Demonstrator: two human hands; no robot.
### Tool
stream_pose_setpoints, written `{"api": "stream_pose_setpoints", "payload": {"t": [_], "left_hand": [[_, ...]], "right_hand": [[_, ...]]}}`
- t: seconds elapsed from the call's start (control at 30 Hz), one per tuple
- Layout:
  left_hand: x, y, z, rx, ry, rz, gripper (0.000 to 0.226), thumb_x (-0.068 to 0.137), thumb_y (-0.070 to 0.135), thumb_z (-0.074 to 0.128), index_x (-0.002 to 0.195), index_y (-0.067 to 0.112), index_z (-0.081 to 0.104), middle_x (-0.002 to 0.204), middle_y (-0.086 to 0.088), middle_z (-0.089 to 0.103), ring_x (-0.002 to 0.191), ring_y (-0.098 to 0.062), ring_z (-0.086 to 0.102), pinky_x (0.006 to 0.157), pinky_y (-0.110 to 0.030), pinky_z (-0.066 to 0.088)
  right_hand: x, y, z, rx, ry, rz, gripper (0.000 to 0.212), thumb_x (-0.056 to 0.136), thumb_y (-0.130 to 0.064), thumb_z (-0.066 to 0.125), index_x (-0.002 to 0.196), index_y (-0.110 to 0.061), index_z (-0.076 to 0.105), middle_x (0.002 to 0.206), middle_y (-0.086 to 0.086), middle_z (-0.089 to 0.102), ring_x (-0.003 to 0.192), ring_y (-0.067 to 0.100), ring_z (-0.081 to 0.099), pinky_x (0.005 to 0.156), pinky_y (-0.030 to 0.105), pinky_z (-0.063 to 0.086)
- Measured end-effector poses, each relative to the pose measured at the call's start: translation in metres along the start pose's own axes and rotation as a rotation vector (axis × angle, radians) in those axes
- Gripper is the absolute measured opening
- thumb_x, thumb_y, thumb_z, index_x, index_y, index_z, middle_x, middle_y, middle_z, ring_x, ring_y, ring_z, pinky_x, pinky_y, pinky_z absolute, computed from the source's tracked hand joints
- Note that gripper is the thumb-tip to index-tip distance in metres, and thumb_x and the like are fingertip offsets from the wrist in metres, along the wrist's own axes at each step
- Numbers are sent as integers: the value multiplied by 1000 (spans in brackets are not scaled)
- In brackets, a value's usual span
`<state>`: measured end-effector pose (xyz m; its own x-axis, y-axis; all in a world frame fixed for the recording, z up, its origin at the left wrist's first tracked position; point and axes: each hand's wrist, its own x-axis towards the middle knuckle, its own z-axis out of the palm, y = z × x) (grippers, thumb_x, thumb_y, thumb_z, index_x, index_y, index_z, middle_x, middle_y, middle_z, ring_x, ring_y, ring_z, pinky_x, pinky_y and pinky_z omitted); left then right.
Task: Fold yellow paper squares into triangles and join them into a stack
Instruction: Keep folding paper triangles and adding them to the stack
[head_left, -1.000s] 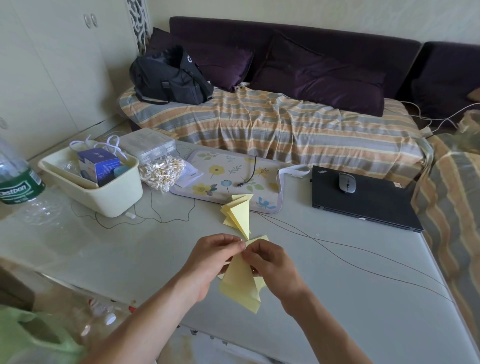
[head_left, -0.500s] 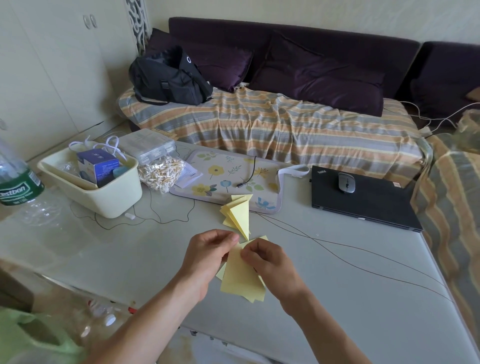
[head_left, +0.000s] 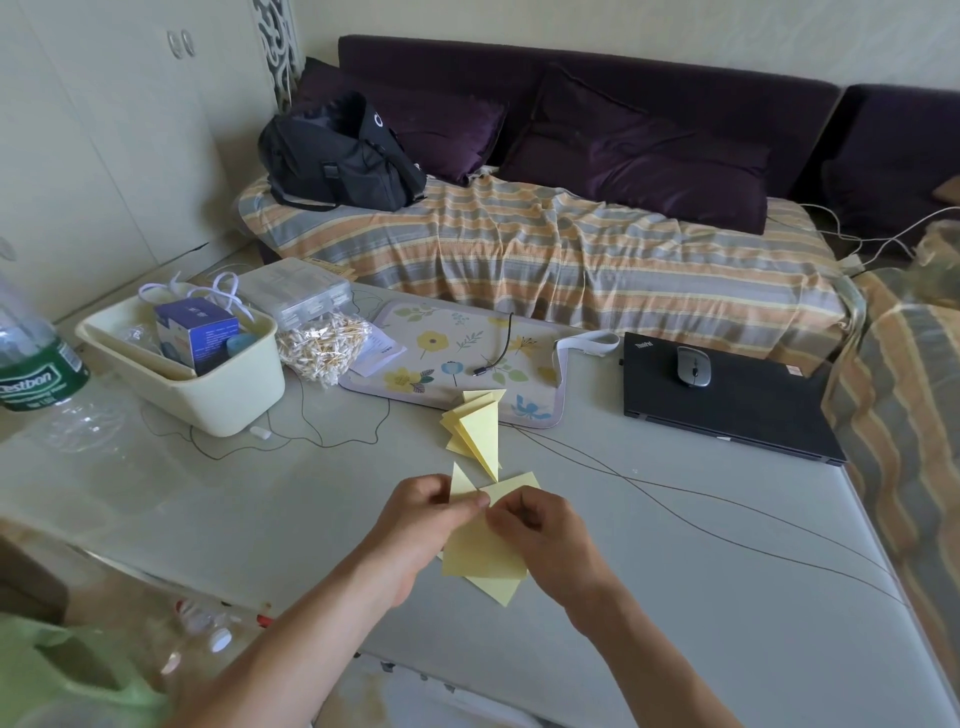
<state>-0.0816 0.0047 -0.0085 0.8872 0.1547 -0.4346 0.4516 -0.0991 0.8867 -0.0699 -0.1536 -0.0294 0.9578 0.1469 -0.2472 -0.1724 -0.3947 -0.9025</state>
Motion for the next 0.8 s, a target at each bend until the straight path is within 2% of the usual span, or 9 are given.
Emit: {"api": "stream_pose_setpoints", "payload": {"t": [0.03,0.13,0.23,0.33,0.47,0.57,0.63,0.73,0.8], "left_hand": [[0,1,0,-3,10,0,12,91,22,76,93,10,76,91,-8,79,91,-33,74,87,-44,58],[1,2,-2,-33,63,-4,13,93,22,73,91,9,76,94,-12,78,83,-27,70,78,-34,53],[2,4,-4,-48,127,-19,16,94,23,71,93,8,74,97,-13,77,91,-31,71,87,-39,56],[3,5,-5,-80,144,-36,11,95,20,70,95,9,73,96,-11,77,96,-31,71,92,-43,57],[3,4,-5,-108,146,-62,3,93,13,72,93,10,72,88,-8,75,78,-20,69,79,-32,59],[3,4,-6,-92,148,-83,4,93,9,70,90,10,71,80,-4,71,66,-15,63,60,-21,53],[3,2,-7,-61,148,-92,4,92,8,70,89,10,72,80,-4,71,64,-15,61,53,-18,48],[5,0,-10,52,134,-81,2,87,11,73,88,11,75,89,-5,75,74,-18,66,61,-20,48],[4,0,-12,164,67,-95,2,84,14,76,86,14,76,88,-2,74,73,-16,65,63,-21,45]], "right_hand": [[0,0,0,3,-6,5,18,95,-31,64,81,-20,69,83,1,69,69,9,53,64,23,40],[-1,0,0,-9,-39,40,19,95,-30,62,82,-18,70,73,-6,66,64,7,52,63,22,41],[0,0,-1,5,-62,77,19,97,-25,58,86,-14,70,72,3,71,61,9,55,67,25,45],[2,2,-2,80,3,121,18,98,-24,59,90,-12,70,70,5,71,62,12,55,67,28,46],[6,5,-5,202,105,148,18,96,-24,66,87,-10,72,64,3,67,63,17,53,66,29,45],[7,7,-6,258,146,141,17,95,-20,67,86,-7,70,69,4,67,64,17,54,66,29,47],[8,8,-5,256,150,125,16,94,-19,67,86,-6,67,72,3,66,65,16,55,67,29,48],[10,10,-5,216,154,114,16,93,-21,69,84,-8,66,74,2,66,64,15,53,66,29,47],[10,10,-5,224,177,122,16,92,-23,70,83,-10,68,77,4,67,67,17,55,67,31,47]]}}
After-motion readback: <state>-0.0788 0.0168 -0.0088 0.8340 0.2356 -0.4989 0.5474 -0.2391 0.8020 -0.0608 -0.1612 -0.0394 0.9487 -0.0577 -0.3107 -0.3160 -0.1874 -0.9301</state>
